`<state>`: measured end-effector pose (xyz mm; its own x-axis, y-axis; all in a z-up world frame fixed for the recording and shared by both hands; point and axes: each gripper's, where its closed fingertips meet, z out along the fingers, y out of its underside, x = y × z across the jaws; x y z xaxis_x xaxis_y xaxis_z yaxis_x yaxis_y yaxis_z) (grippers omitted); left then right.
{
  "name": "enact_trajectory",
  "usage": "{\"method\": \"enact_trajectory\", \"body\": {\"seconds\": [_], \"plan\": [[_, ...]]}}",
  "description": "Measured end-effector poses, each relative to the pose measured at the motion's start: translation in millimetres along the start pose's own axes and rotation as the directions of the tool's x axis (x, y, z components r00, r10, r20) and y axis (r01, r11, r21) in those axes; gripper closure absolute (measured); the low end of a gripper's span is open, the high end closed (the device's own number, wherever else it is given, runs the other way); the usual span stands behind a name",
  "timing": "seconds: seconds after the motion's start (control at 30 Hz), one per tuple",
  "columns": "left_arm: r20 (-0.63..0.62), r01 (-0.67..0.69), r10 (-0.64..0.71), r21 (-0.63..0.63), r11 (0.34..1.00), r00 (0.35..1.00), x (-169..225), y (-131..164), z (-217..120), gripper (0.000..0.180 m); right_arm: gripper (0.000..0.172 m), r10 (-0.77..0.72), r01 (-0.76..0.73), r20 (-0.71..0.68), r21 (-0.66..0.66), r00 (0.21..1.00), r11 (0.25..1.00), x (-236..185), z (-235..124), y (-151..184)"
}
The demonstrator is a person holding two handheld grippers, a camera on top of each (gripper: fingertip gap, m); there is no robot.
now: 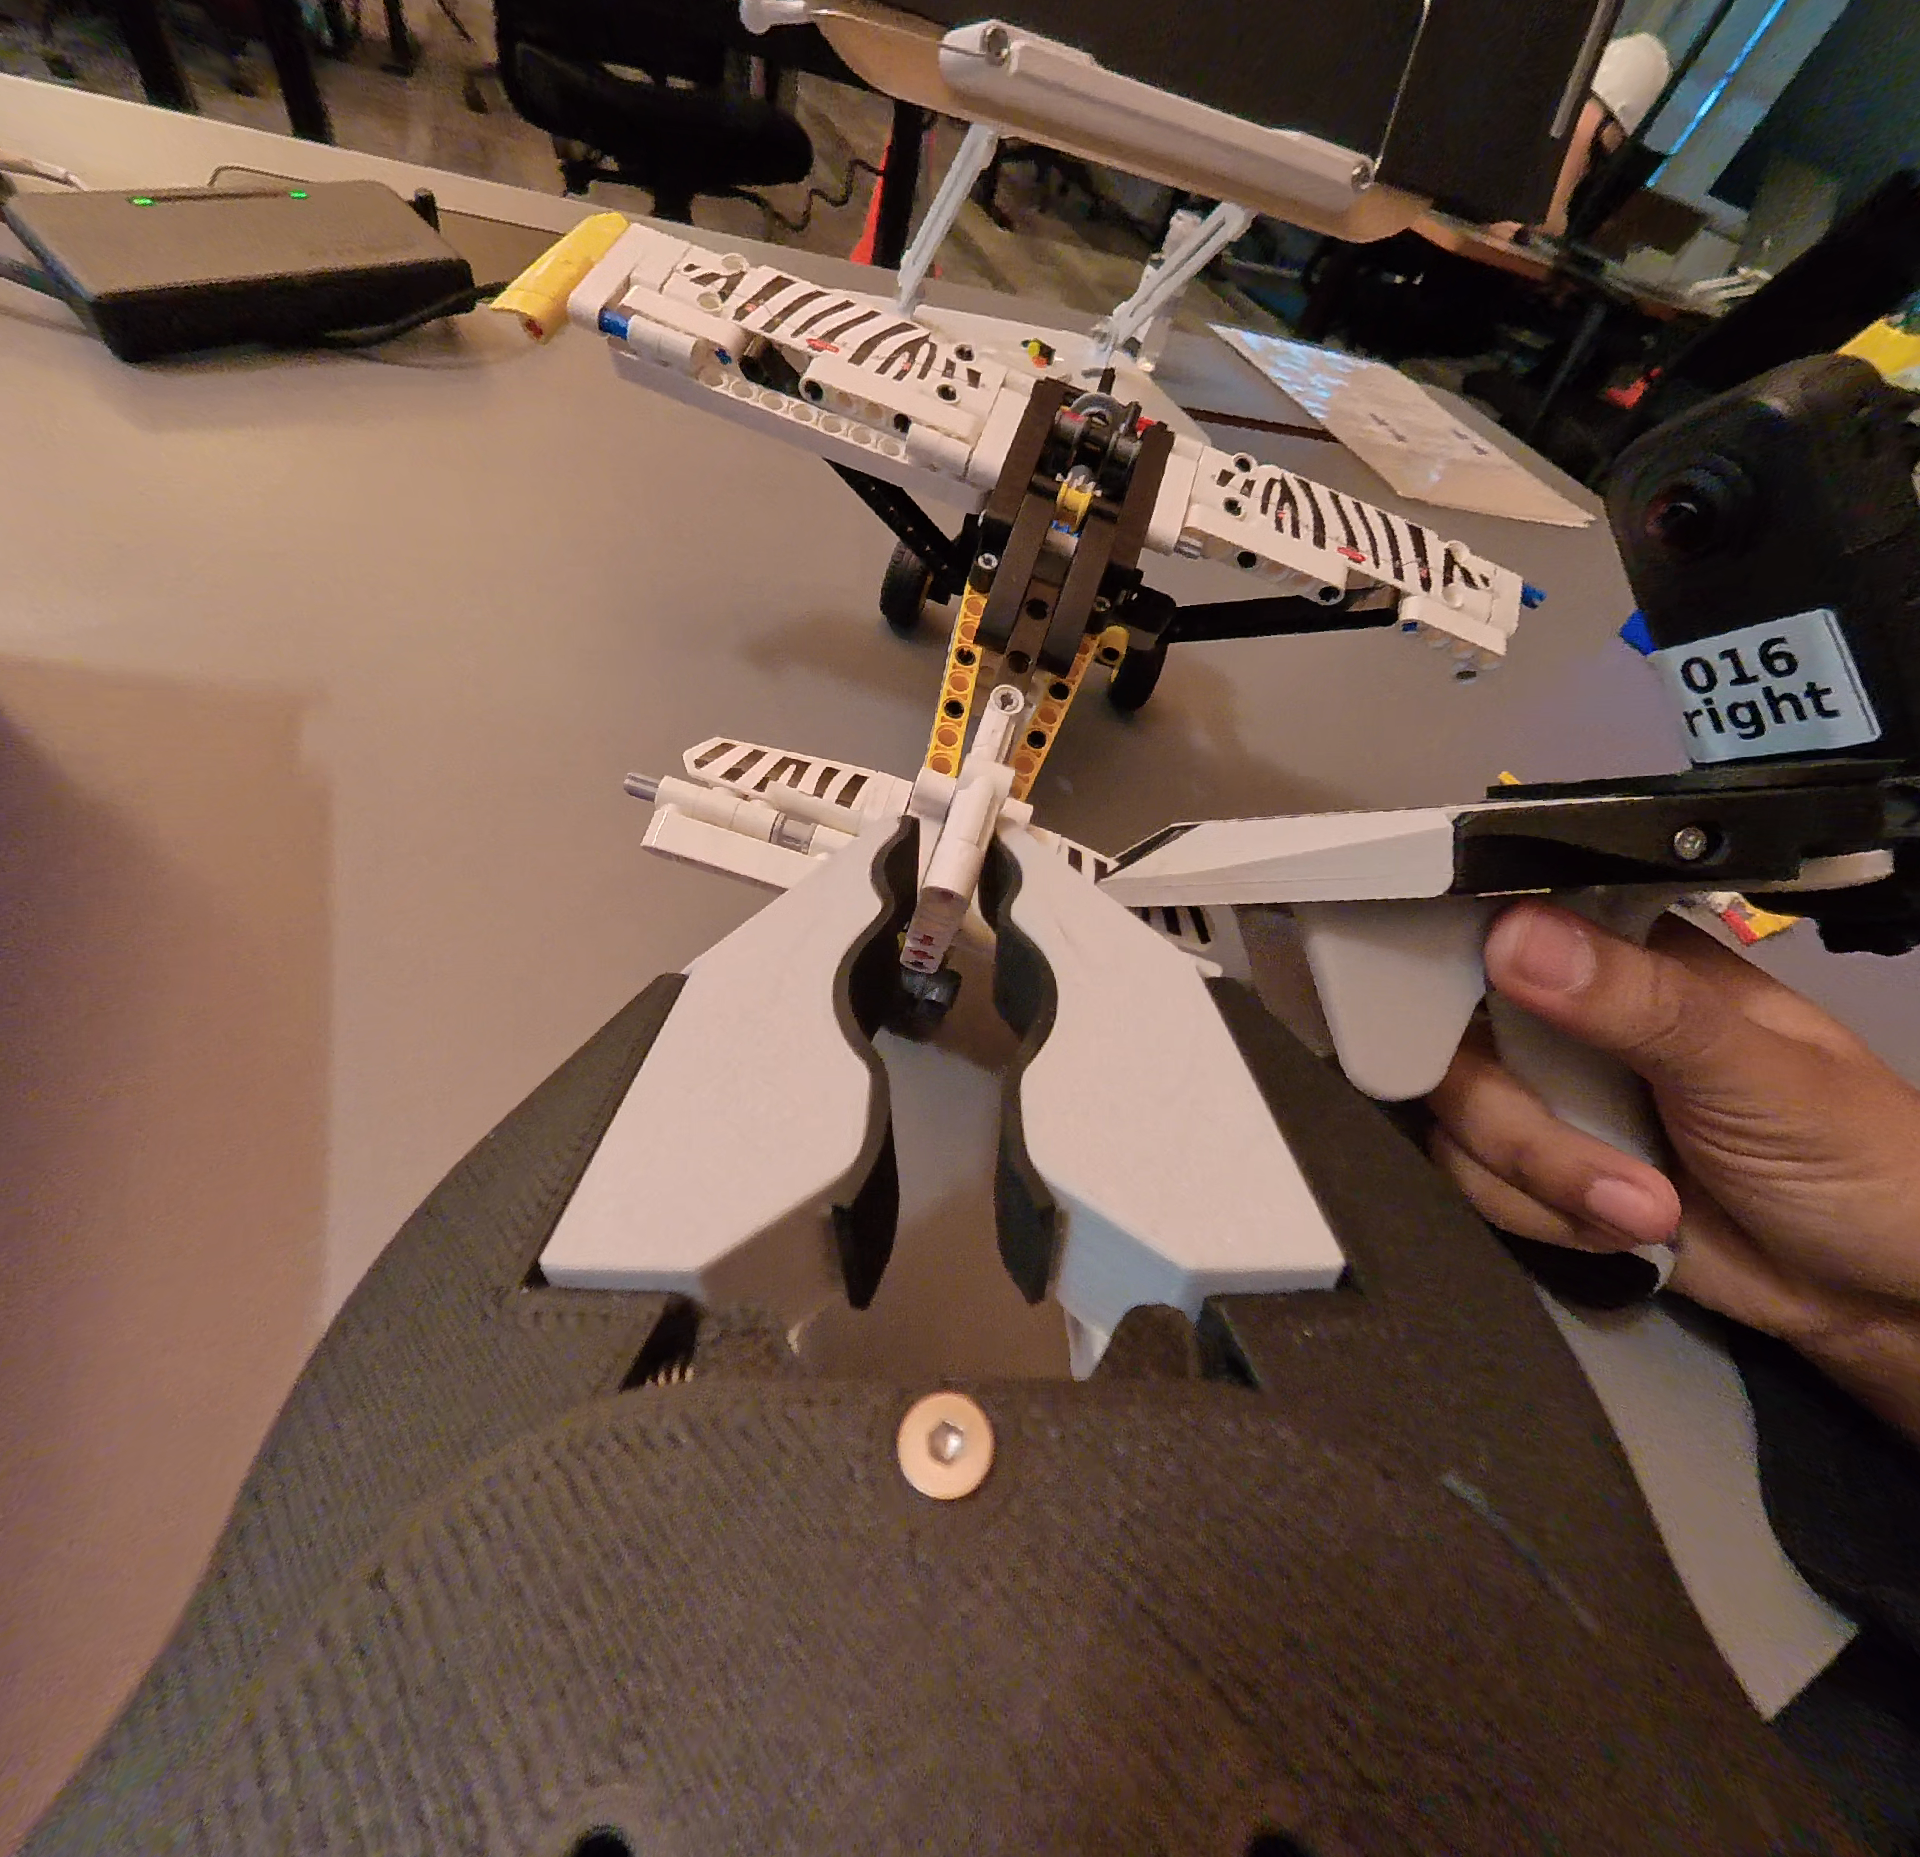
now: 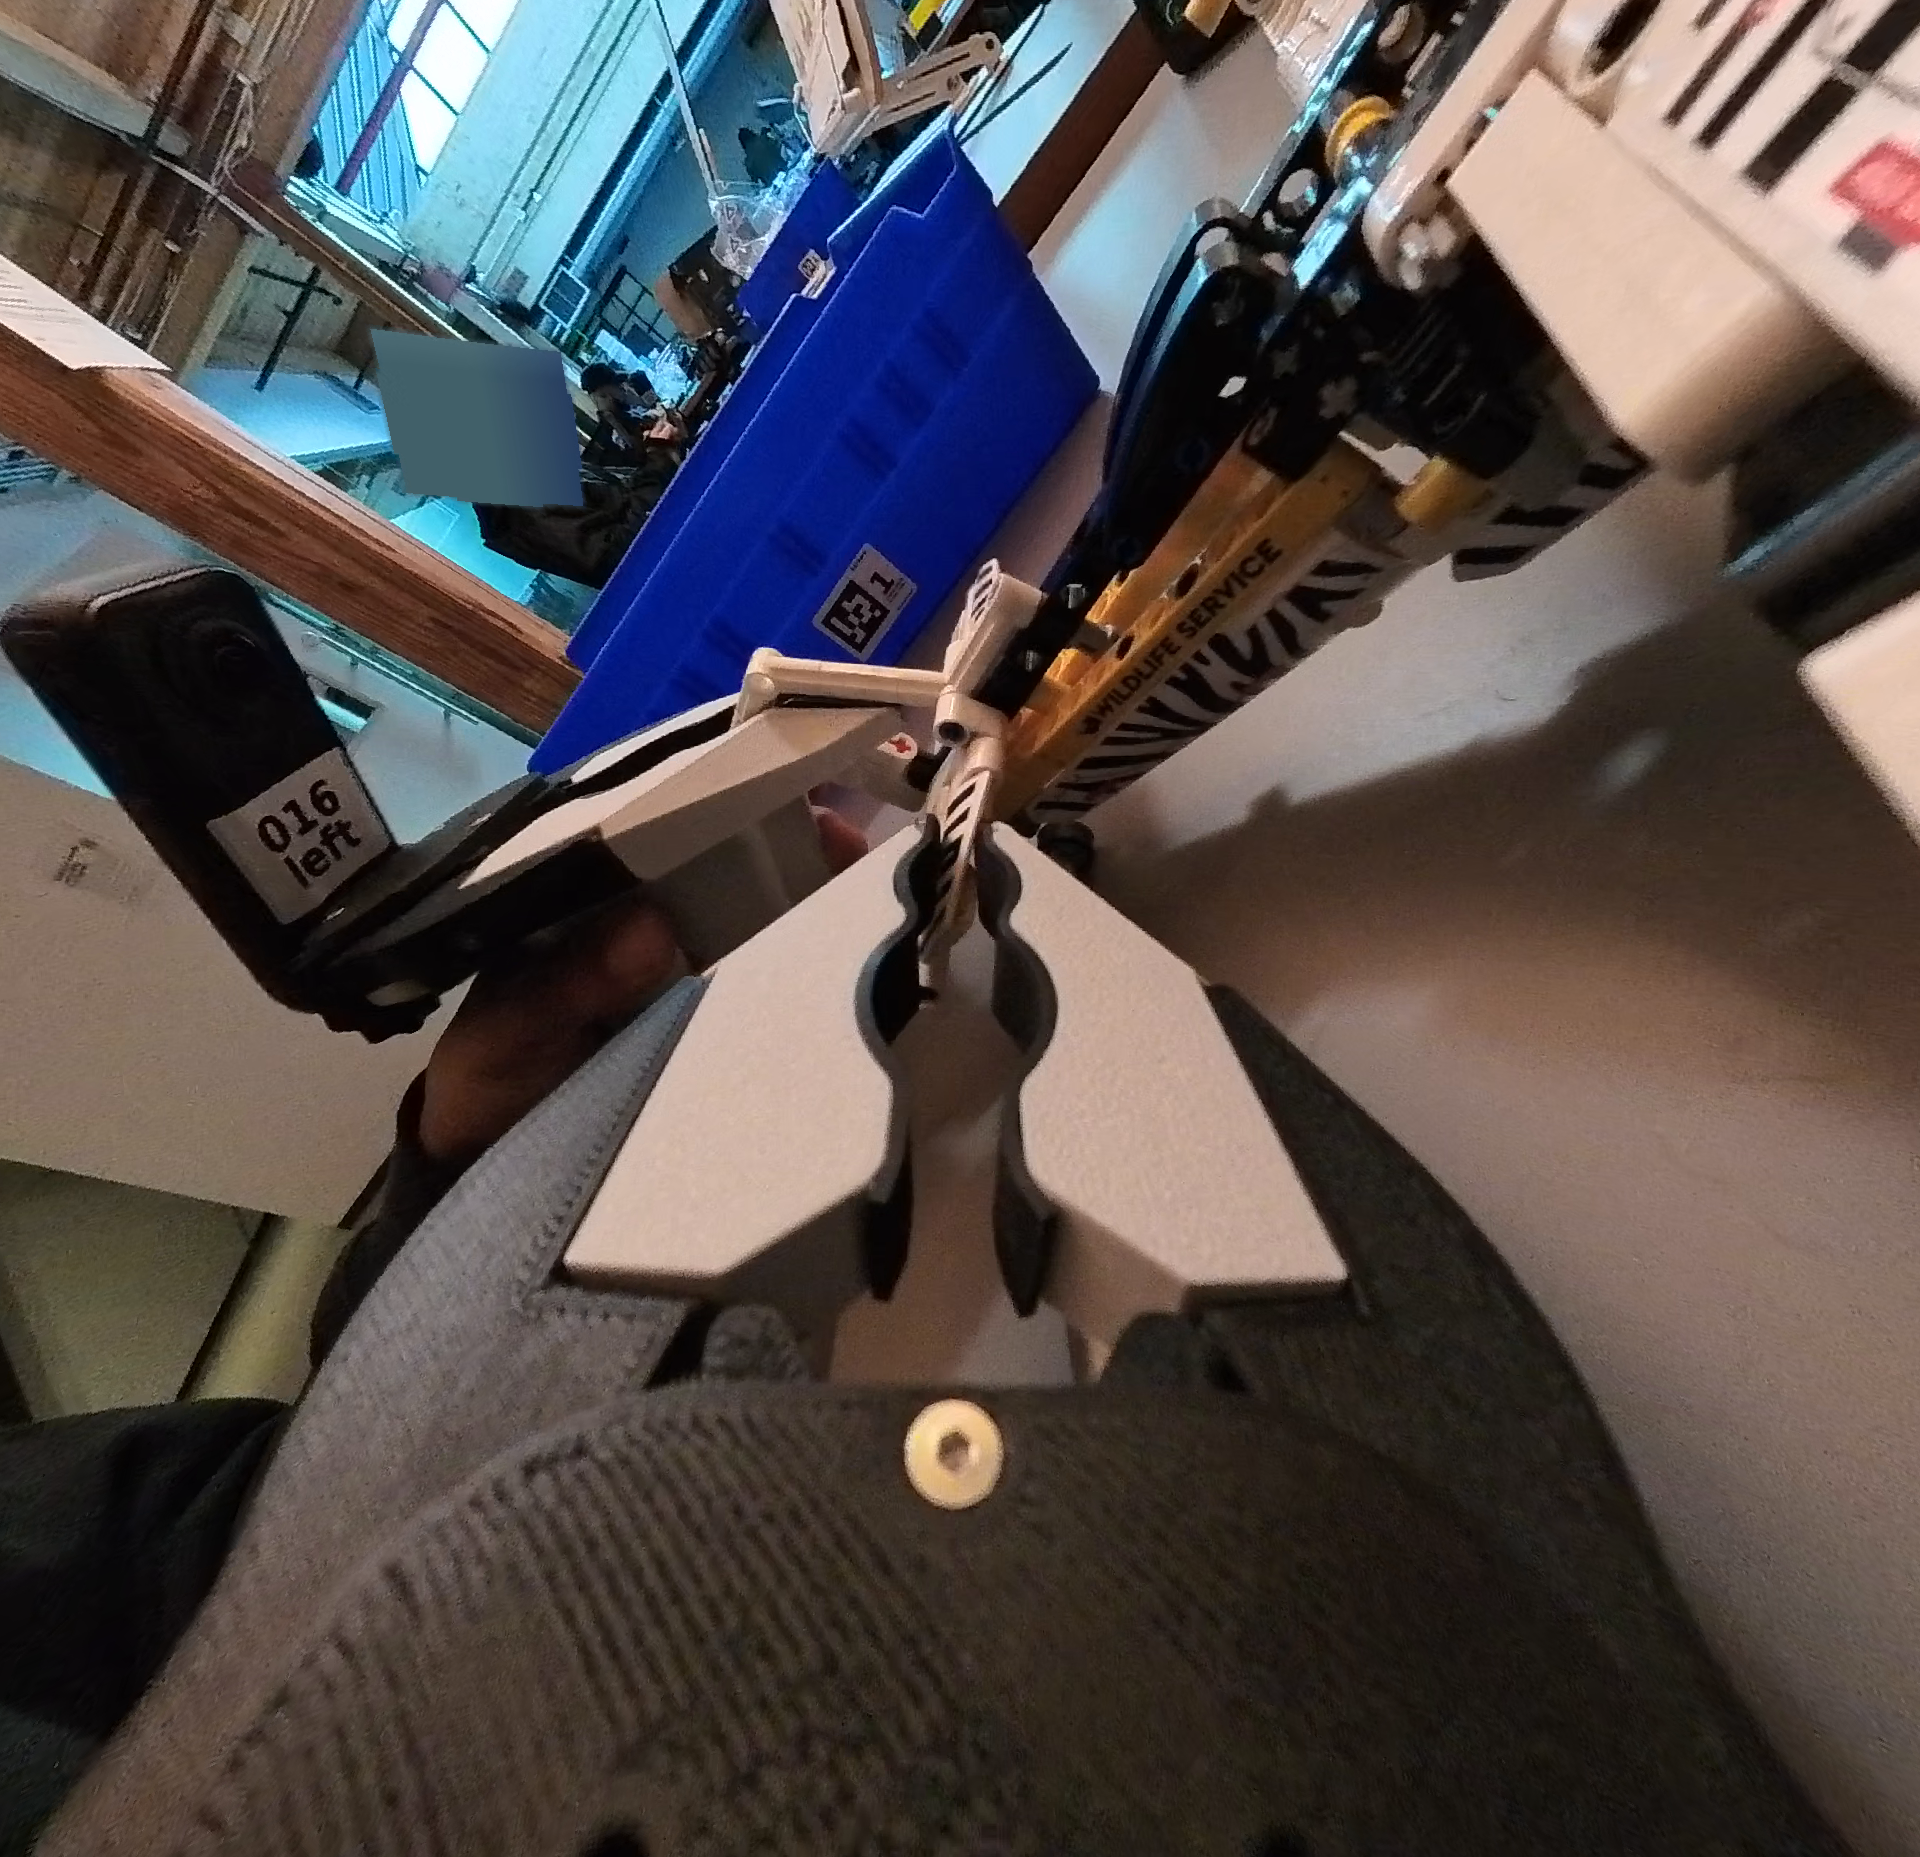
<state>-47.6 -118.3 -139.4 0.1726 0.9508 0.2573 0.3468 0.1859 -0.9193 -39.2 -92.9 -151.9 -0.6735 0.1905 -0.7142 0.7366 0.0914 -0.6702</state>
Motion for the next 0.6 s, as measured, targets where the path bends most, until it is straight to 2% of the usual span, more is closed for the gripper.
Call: {"method": "enact_trajectory", "body": {"seconds": [0.43,0.6], "plan": [[0.113,-0.088,0.092,-0.043,0.995,0.989,-4.7,4.1,3.7,0.176,0.169,0.022,-0.022,-0.001,-0.007,1.000,1.000,1.2,-0.5,1.4],[0.114,-0.093,0.098,-0.047,0.995,0.989,-4.3,4.6,4.4,0.175,0.169,0.038,-0.038,0.004,-0.008,0.999,0.999,0.6,-1.0,1.8]]}}
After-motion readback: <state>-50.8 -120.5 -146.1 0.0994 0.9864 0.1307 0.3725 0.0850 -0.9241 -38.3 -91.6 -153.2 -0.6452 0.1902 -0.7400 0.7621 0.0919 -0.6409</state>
